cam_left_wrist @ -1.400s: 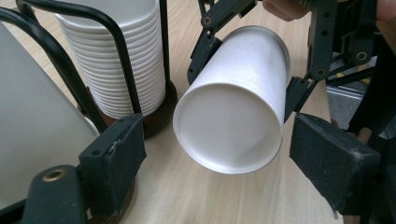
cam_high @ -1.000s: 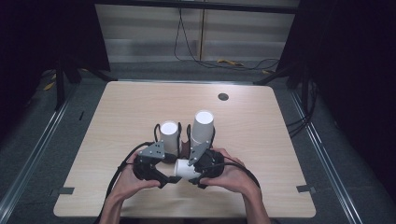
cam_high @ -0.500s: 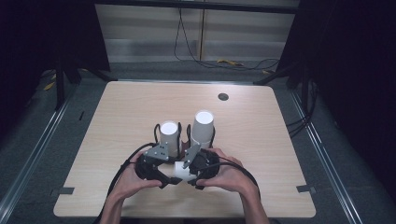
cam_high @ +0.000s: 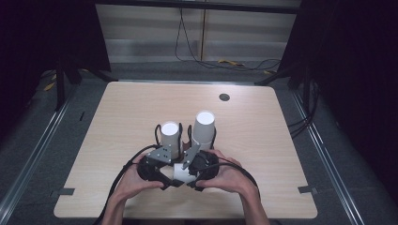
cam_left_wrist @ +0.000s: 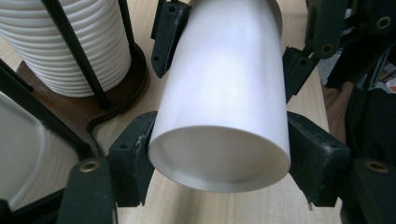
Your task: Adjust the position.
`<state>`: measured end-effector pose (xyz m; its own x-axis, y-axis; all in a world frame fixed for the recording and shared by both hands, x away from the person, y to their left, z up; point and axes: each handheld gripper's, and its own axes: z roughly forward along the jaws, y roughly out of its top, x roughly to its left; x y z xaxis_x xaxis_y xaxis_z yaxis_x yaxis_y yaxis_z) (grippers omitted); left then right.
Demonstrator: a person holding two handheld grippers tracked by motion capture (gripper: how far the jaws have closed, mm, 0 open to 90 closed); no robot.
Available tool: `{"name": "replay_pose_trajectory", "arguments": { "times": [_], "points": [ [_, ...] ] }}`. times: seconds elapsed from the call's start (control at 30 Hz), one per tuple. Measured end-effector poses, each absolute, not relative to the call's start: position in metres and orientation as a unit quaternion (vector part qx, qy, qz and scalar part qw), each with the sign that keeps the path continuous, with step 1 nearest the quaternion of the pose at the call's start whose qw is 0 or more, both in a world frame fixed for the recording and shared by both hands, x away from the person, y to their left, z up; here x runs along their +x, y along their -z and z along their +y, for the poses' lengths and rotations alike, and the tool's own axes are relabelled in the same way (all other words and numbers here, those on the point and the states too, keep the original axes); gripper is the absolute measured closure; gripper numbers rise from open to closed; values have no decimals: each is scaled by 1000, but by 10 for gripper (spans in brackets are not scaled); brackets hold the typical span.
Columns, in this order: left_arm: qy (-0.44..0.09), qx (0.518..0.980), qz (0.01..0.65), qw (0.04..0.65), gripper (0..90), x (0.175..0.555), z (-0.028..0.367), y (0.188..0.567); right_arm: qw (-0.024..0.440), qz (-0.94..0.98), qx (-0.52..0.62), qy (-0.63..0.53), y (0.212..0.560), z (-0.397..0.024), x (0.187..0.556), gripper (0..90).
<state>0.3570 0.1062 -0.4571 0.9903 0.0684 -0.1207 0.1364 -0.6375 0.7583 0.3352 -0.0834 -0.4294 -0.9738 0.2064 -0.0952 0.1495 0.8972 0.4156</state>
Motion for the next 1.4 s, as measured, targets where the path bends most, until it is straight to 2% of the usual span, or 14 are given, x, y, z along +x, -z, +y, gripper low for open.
{"name": "replay_pose_trajectory", "arguments": {
  "times": [0.23, 0.47, 0.8, 1.07, 1.4],
  "points": [
    [47, 903, 50, 424, 302, 356, 104, 459, 47, 972, 93, -209, 432, -80, 335, 284],
    [48, 905, 44, 420, 333, 354, 104, 458, 40, 973, 88, -209, 435, -80, 335, 265],
    [34, 898, 56, 435, 338, 349, 110, 455, 51, 960, 111, -253, 435, -91, 334, 161],
    [19, 892, 72, 446, 338, 343, 117, 451, 62, 948, 134, -283, 436, -102, 331, 151],
    [10, 864, 94, 495, 337, 342, 126, 452, 70, 928, 168, -326, 442, -119, 329, 147]
  ]
}}
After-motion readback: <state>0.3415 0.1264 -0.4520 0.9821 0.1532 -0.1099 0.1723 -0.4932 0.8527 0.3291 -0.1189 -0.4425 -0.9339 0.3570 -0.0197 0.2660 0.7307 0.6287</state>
